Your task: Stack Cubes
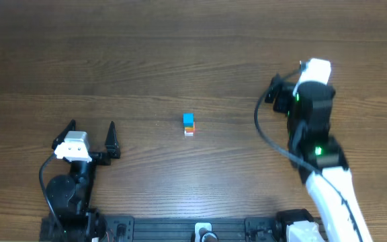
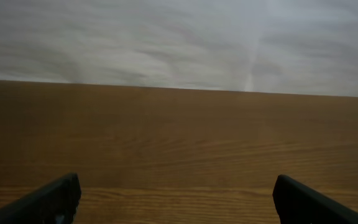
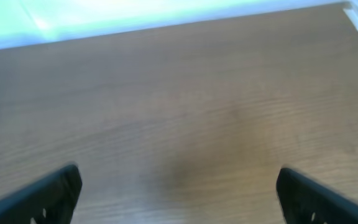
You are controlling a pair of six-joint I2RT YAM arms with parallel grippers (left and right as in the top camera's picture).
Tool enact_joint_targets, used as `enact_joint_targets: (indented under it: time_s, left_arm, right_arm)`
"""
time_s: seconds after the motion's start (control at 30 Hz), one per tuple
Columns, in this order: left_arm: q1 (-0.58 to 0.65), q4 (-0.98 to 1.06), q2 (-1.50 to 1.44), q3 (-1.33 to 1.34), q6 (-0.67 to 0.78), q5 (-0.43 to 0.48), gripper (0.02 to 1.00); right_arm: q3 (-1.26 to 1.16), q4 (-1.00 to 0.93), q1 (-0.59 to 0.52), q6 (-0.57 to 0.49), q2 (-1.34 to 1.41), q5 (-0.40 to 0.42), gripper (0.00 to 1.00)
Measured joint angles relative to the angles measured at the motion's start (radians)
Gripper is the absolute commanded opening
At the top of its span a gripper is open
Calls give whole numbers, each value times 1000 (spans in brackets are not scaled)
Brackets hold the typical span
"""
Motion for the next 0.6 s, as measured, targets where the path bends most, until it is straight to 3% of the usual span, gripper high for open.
enact_joint_targets:
  time_s: [0.27,0.6]
  left_arm:
    - [0,0,0,0,0,0,1000]
    - [0,0,0,0,0,0,1000]
  right_arm:
    - [-341,195,-30,-24,-323,-48,993]
    - [-538,217,-60,-59,-634,-98,991]
